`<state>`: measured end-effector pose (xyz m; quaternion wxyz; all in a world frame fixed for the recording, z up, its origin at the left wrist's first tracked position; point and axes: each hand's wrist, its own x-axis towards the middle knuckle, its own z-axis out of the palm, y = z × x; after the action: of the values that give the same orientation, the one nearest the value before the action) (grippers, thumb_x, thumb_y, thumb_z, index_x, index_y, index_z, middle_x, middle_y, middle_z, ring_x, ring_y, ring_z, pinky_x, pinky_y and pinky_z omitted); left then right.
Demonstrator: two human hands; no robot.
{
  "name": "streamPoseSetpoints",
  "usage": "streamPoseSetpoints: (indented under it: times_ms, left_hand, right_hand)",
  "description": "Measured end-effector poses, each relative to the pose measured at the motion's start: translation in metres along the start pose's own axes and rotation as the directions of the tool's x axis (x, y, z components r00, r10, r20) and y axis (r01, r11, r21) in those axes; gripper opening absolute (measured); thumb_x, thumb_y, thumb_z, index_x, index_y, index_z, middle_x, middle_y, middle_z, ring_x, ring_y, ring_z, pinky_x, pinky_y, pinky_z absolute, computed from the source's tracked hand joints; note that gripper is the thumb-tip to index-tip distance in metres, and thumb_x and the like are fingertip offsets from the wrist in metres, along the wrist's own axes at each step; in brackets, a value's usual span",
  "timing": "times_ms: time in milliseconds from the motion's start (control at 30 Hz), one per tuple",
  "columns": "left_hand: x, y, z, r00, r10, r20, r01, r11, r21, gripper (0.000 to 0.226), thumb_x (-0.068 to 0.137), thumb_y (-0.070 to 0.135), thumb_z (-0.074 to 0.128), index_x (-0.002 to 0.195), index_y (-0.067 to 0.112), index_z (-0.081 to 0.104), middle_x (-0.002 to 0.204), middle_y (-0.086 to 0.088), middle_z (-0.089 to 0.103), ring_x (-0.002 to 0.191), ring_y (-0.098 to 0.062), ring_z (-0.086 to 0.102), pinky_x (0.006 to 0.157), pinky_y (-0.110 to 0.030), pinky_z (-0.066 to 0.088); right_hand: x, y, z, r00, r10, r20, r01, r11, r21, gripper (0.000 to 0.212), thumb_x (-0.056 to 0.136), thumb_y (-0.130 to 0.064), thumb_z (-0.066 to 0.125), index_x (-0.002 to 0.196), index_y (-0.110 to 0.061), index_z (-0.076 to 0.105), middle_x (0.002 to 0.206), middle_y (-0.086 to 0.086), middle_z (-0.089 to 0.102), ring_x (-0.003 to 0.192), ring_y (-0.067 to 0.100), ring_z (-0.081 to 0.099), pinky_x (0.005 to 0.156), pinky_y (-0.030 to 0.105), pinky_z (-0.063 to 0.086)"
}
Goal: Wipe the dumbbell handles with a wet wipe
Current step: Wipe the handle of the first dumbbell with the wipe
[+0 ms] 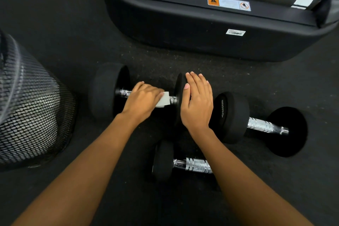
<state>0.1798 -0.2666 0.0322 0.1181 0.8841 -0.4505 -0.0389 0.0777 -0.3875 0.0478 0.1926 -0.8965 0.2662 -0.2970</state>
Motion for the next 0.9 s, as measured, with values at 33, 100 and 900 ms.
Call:
streamPoseSetpoints:
  times_ms: [33, 100, 900]
  left_hand:
    - [0.003, 0.003, -0.001, 0.999, -0.038, 0.031, 0.037, 0.999, 0.024, 0.033, 0.100, 0.027, 0.035, 0.117, 0.016, 0.061, 0.112, -0.003, 0.065, 0.111, -0.022, 0.052, 0.105, -0.033, 0.022]
    - [0.012, 0.014, -0.003, 0.990, -0.106, 0.092, 0.098, 0.991, 0.091, 0.036, 0.101, 0.029, 0.029, 0.112, 0.014, 0.061, 0.110, -0.005, 0.065, 0.108, -0.025, 0.050, 0.100, -0.033, 0.024]
    - [-0.006, 0.010, 0.007, 0.985, 0.082, -0.150, -0.103, 0.985, -0.138, 0.033, 0.079, 0.024, 0.071, 0.109, 0.012, 0.064, 0.106, -0.002, 0.065, 0.102, -0.023, 0.055, 0.101, -0.029, 0.027]
  right_hand:
    - [0.000, 0.000, 0.000, 1.000, 0.001, 0.003, -0.001, 1.000, 0.000, 0.044, 0.097, -0.025, 0.029, 0.128, -0.008, 0.054, 0.133, 0.006, 0.055, 0.131, 0.023, 0.041, 0.112, 0.039, 0.026]
    - [-0.001, 0.000, 0.000, 1.000, 0.003, 0.011, -0.003, 1.000, 0.000, 0.044, 0.097, -0.025, 0.029, 0.128, -0.008, 0.054, 0.133, 0.006, 0.055, 0.132, 0.023, 0.040, 0.112, 0.039, 0.026]
    - [-0.003, 0.000, -0.001, 1.000, -0.005, 0.003, 0.004, 1.000, 0.010, 0.043, 0.097, -0.025, 0.030, 0.127, -0.007, 0.055, 0.131, 0.007, 0.056, 0.130, 0.024, 0.042, 0.109, 0.042, 0.033]
